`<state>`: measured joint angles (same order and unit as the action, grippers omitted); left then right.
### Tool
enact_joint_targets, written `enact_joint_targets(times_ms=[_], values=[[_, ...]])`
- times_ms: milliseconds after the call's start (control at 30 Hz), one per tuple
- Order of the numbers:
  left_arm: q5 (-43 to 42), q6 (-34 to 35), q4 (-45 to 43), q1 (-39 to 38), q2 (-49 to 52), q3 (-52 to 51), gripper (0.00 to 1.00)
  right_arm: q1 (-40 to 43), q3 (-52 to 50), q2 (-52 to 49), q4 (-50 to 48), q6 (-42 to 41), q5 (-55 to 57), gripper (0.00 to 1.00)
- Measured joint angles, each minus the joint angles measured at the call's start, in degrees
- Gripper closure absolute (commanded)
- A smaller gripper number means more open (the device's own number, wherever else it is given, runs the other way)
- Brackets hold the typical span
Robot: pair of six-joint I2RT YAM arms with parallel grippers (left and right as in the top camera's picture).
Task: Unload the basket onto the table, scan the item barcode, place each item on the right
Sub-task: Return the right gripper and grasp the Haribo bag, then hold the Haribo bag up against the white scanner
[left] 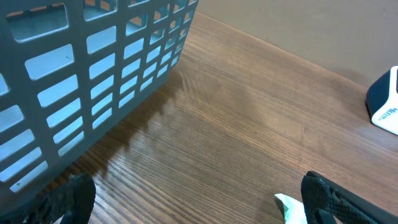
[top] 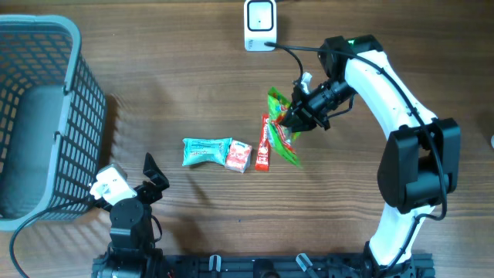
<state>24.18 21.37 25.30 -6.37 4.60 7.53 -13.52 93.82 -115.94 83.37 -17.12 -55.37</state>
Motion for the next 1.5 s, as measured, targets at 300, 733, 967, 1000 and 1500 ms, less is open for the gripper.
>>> enact_joint_targets(times_ms=[300, 733, 967, 1000, 1500], values=[[0.00, 0.00, 0.02, 0.00, 0.00, 0.00, 0.00, -2.58, 0.00, 0.00, -8.07, 23.80, -28.79, 0.96], [-0.02, 0.00, 0.00, 0.00, 0.02, 0.00, 0.00, -18.12, 0.07, -0.02, -51.21, 29.33, -30.29, 0.96], [0.00, 0.00, 0.00, 0.00, 0.02, 0.00, 0.00, -17.66, 0.07, -0.02, -56.87, 17.68, -33.66, 0.96], [0.00, 0.00, 0.00, 0.00, 0.00, 0.00, 0.00, -17.66, 0.07, -0.02, -57.11, 17.16, -33.79, 0.96], [0.02, 0.00, 0.00, 0.00, 0.00, 0.00, 0.00, -9.27, -9.42, -0.31, -61.42, 4.13, -33.97, 0.96]])
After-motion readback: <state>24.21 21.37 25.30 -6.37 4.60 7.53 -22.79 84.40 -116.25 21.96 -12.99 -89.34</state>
